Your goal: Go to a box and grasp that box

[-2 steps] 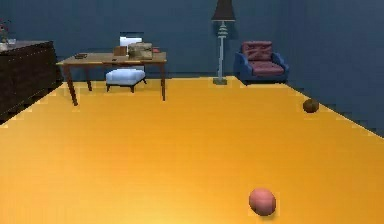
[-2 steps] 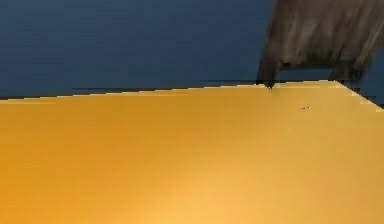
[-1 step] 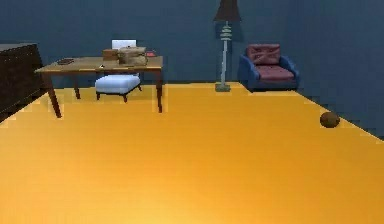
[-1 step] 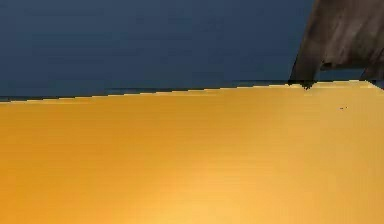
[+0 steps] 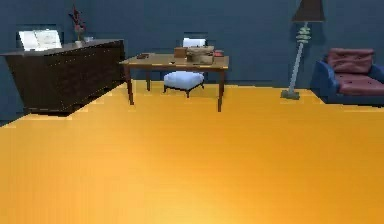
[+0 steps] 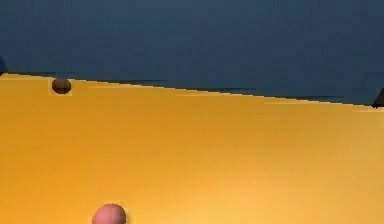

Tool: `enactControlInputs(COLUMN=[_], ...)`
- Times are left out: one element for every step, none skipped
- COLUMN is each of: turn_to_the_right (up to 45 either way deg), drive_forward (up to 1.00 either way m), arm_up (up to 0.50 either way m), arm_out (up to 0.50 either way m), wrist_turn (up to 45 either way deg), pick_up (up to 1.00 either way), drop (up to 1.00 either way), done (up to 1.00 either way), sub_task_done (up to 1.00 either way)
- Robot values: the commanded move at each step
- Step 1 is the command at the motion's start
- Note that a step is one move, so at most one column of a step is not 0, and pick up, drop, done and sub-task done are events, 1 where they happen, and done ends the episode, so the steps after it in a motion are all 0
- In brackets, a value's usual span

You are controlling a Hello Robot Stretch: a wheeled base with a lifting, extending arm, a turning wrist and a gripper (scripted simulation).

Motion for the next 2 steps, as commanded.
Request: enactControlInputs(turn_to_the_right=[0.0, 0.0], drive_forward=[1.00, 1.00], arm_up=[0.00, 0.00], arm_out=[0.00, 0.00], wrist_turn=[0.0, 0.0], pick_up=[0.00, 0.00], drop=[0.00, 0.00], done=[0.00, 0.00], sub_task_done=[0.00, 0.00])
